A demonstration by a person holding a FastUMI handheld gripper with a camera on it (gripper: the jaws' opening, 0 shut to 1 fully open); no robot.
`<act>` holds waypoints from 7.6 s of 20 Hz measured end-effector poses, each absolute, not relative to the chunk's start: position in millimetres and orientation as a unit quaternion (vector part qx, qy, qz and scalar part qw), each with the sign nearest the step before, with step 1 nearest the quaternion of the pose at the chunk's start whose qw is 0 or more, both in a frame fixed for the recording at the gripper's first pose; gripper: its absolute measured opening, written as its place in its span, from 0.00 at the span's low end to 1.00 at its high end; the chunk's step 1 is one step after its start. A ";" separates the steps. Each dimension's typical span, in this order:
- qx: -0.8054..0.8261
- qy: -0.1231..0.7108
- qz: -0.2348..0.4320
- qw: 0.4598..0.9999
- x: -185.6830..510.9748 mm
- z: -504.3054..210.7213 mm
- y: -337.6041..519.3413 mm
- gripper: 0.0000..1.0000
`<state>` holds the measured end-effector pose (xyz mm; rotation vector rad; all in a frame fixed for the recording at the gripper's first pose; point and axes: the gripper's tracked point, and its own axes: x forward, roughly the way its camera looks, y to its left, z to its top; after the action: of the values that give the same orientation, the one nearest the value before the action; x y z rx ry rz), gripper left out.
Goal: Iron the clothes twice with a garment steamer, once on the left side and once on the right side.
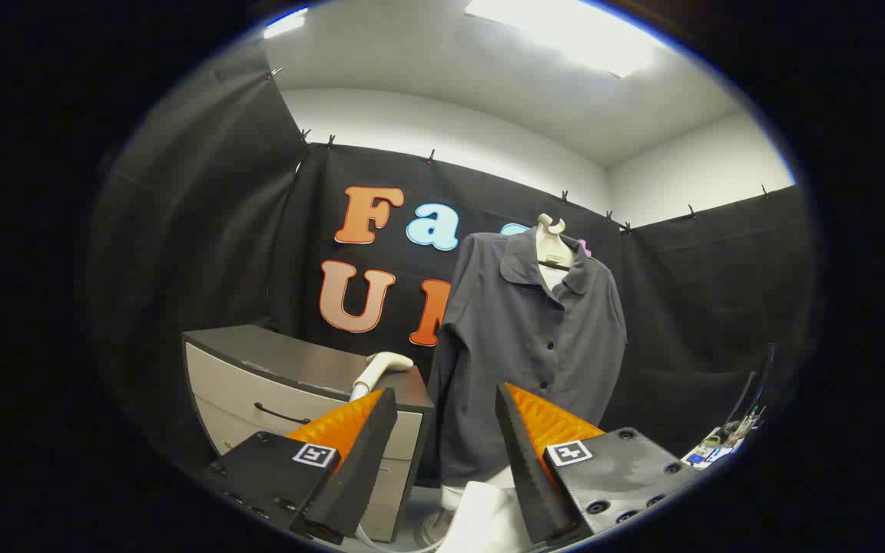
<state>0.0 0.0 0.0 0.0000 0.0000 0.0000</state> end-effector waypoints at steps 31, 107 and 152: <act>0.055 0.004 0.029 0.998 10.6 -0.7 13.6 0.84; 0.105 0.317 0.086 0.939 415.7 -139.9 154.4 0.42; 0.092 0.049 0.134 0.985 156.7 36.1 -114.2 0.41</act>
<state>156.7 -114.2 36.1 0.1855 0.0989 0.2693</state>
